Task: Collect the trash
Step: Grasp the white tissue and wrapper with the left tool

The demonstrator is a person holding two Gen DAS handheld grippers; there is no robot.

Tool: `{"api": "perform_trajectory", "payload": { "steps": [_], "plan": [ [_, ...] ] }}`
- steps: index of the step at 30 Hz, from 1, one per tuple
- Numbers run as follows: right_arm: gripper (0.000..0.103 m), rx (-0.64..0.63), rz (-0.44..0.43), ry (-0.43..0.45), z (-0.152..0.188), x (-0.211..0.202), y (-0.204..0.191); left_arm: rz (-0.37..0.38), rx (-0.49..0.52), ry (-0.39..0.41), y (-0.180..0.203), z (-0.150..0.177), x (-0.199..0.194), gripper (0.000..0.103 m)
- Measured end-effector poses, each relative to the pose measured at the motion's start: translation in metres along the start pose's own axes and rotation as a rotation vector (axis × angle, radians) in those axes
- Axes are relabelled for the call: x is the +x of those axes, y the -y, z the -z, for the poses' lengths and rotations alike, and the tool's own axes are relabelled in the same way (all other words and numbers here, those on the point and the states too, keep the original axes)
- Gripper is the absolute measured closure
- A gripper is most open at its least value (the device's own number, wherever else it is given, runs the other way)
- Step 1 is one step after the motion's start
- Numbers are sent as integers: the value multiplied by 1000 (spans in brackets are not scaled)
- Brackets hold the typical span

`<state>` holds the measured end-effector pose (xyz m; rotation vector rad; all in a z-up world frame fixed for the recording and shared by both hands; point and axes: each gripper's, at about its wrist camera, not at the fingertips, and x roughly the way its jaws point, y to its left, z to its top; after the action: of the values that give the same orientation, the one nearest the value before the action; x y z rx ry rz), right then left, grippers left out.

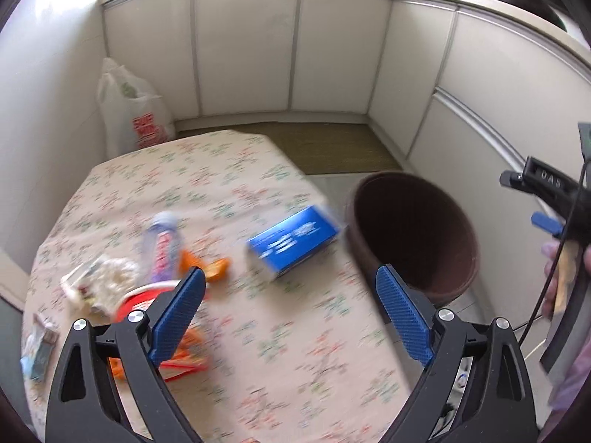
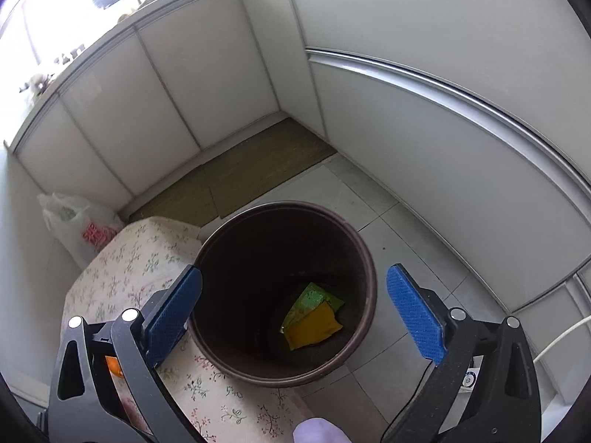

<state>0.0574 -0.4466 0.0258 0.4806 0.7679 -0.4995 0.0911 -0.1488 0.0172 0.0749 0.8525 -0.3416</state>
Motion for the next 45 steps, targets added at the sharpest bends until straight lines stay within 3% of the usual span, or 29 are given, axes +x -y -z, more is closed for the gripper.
{"api": "perform_trajectory", "payload": {
  "steps": [9,11,13,18,21,29,32,34,38,45],
  "plan": [
    [7,-264,-84,-99,39,19,-104,-148,-209,-8,-138,29,-27,12],
    [7,-323,-93,-113,50,22,-125,-143,-275,-9,-168,35,-24,12],
    [7,-383,-103,-112,64,22,-146,-73,-380,-26,-196,39,-14,12],
    [7,-500,-134,-106,92,18,-185,195,-724,-137,-249,50,34,13],
    [7,-544,-133,-106,100,20,-200,257,-809,-162,-256,51,56,18],
    [7,-541,-133,-144,107,34,-214,289,-896,-229,-259,52,102,21],
    [7,-550,-132,-154,111,38,-218,293,-916,-232,-261,54,116,36],
    [7,-557,-137,-160,113,39,-222,294,-910,-242,-261,53,121,59],
    [7,-568,-137,-158,115,40,-226,290,-880,-245,-257,52,116,84],
    [7,-564,-164,-172,117,41,-232,267,-778,-175,-250,41,85,91]
  ]
}}
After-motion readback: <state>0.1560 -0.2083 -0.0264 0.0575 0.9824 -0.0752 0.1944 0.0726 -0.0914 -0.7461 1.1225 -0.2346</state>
